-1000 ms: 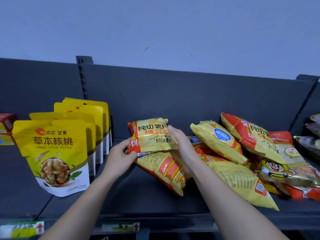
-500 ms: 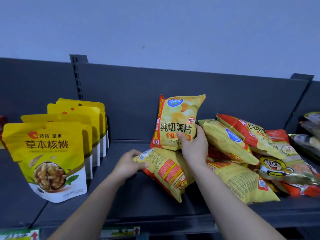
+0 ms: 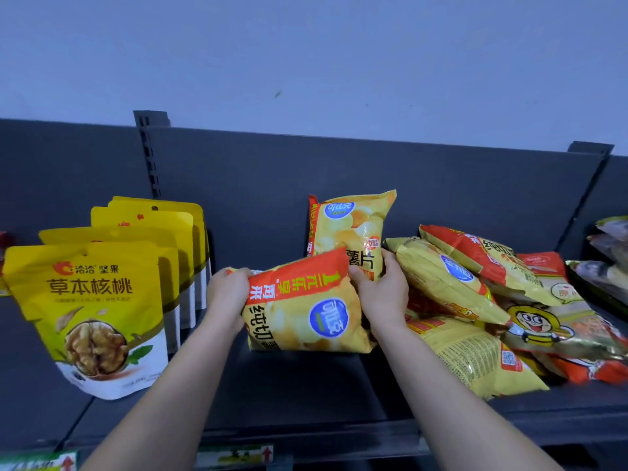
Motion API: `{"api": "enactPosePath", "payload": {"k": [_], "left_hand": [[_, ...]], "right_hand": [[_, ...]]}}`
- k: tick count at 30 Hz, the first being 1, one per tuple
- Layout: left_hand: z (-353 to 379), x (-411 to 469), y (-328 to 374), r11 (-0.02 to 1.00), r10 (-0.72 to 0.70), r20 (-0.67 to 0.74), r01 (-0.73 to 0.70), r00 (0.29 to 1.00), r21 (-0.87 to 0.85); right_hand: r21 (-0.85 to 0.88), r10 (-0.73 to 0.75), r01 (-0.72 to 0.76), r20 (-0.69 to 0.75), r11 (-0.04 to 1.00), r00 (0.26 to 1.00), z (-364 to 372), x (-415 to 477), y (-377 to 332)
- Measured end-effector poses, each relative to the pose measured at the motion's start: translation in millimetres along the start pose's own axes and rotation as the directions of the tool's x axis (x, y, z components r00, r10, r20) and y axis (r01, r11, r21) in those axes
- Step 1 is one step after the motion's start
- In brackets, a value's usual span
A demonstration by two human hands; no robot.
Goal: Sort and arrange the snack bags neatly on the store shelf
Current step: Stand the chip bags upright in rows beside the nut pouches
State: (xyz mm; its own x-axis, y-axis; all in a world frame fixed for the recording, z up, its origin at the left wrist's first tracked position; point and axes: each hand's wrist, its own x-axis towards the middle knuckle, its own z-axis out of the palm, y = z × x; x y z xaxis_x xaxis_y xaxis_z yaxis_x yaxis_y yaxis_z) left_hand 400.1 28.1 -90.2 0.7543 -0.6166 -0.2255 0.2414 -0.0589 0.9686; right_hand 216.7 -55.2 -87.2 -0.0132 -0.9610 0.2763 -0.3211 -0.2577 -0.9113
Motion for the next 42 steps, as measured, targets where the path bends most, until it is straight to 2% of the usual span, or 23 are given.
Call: {"api": "enactPosePath", "payload": {"k": [3, 5, 6, 7, 8, 9, 10, 11, 12, 13, 14, 16, 18, 19, 21, 23, 24, 27, 29, 33, 36, 39, 42], "left_hand": [[-2.2, -0.9, 0.0, 0.992, -0.05, -0.029, 0.046, 0.998, -0.12], [-2.1, -1.6, -2.5, 0.991, -0.04, -0.046, 0.034, 0.998, -0.132], [-1.2, -0.9, -5.2, 0.996, 0.01, -0.059, -0.015, 0.998, -0.085], [-0.8, -0.7, -8.7, 0.991, 0.127, -0.075, -0.124, 0.989, 0.05], [-1.4, -1.5, -12.4, 0.918, 0.318, -0.086, -0.284, 0.944, 0.278], [-2.9, -4.2, -15.3, 0.745, 0.55, -0.065, -0.454, 0.833, 0.488], [-4.5, -7.5, -17.7, 0.515, 0.747, 0.026, -0.602, 0.665, 0.611], [-5.1, -12.9, -18.4, 0.321, 0.827, 0.173, -0.702, 0.534, 0.636], [-5.8, -19.0, -18.9, 0.189, 0.827, 0.323, -0.767, 0.461, 0.613], [-6.8, -24.8, -18.0, 0.111, 0.788, 0.442, -0.806, 0.428, 0.582], [-7.8, -29.4, -16.5, 0.083, 0.744, 0.516, -0.825, 0.424, 0.559], [-8.0, -39.3, -8.7, 0.091, 0.659, 0.578, -0.815, 0.481, 0.573], [-7.7, -41.9, -3.9, 0.028, 0.476, 0.672, -0.773, 0.568, 0.634], [-7.6, -41.9, -2.3, 0.032, 0.342, 0.699, -0.751, 0.628, 0.66], [-9.7, -39.7, 0.3, 0.163, 0.107, 0.681, -0.688, 0.725, 0.707], [-14.4, -36.1, 4.1, 0.302, -0.01, 0.672, -0.639, 0.74, 0.708], [-16.9, -32.8, 6.2, 0.34, -0.019, 0.681, -0.635, 0.732, 0.693], [-24.6, -25.7, 18.6, 0.461, 0.049, 0.675, -0.617, 0.736, 0.639], [-32.7, -17.7, 25.8, 0.568, 0.124, 0.616, -0.565, 0.778, 0.599], [-36.9, -5.5, 26.8, 0.793, 0.348, 0.302, -0.45, 0.888, 0.41], [-23.3, 1.2, 15.2, 0.849, 0.444, 0.066, -0.443, 0.894, 0.287], [-9.4, 11.7, -0.4, 0.881, 0.451, -0.044, -0.437, 0.892, 0.182], [-0.5, 23.8, -14.6, 0.919, 0.392, -0.108, -0.385, 0.913, 0.079]], "right_hand": [[0.043, 0.021, -0.022, 0.016, 0.999, 1.0, -1.2, 3.5, 0.3], [0.065, 0.018, -0.019, 0.017, 0.998, 1.0, -3.6, 5.7, 0.1], [0.074, 0.018, -0.019, 0.018, 0.997, 1.0, -4.5, 7.0, 0.2], [0.078, 0.021, -0.023, 0.023, 0.997, 1.0, -4.7, 7.7, 0.2], [0.081, 0.024, -0.027, 0.029, 0.996, 0.999, -4.3, 7.6, 0.1], [0.087, 0.026, -0.029, 0.035, 0.996, 0.999, -3.3, 7.1, 0.4], [0.091, 0.026, -0.029, 0.042, 0.995, 0.999, -1.9, 6.4, 0.9], [0.089, 0.022, -0.026, 0.046, 0.996, 0.999, -0.9, 5.7, 1.8], [0.081, 0.019, -0.023, 0.049, 0.996, 0.999, -0.5, 5.2, 2.7], [0.073, 0.016, -0.019, 0.051, 0.997, 0.999, -0.5, 5.0, 4.0], [0.069, 0.013, -0.017, 0.05, 0.997, 0.999, -1.1, 4.8, 5.3], [0.051, 0.009, -0.011, 0.042, 0.999, 0.999, -2.3, 5.4, 7.7], [0.024, 0.009, -0.01, 0.037, 1.0, 0.999, -2.2, 5.5, 8.8], [0.017, 0.011, -0.011, 0.037, 1.0, 0.999, -1.9, 5.6, 9.0], [0.009, 0.008, -0.009, 0.039, 1.0, 0.999, -1.5, 6.2, 9.6], [0.003, 0.006, -0.006, 0.038, 1.0, 0.999, -1.9, 7.9, 10.1], [0.002, 0.003, -0.003, 0.037, 1.0, 0.999, -2.4, 8.9, 10.0], [-0.008, -0.007, 0.008, 0.033, 1.0, 0.999, -2.2, 11.5, 10.5], [-0.019, -0.017, 0.017, 0.025, 1.0, 1.0, -0.9, 13.4, 11.7], [-0.034, -0.022, 0.021, -0.011, 0.999, 1.0, 3.1, 17.7, 13.5], [-0.018, -0.001, 0.0, -0.06, 1.0, 0.998, 4.8, 19.2, 13.5], [-0.015, 0.024, -0.025, -0.06, 1.0, 0.998, 7.1, 21.7, 15.7], [0.025, 0.056, -0.056, 0.005, 0.998, 0.998, 11.3, 27.2, 18.5]]}}
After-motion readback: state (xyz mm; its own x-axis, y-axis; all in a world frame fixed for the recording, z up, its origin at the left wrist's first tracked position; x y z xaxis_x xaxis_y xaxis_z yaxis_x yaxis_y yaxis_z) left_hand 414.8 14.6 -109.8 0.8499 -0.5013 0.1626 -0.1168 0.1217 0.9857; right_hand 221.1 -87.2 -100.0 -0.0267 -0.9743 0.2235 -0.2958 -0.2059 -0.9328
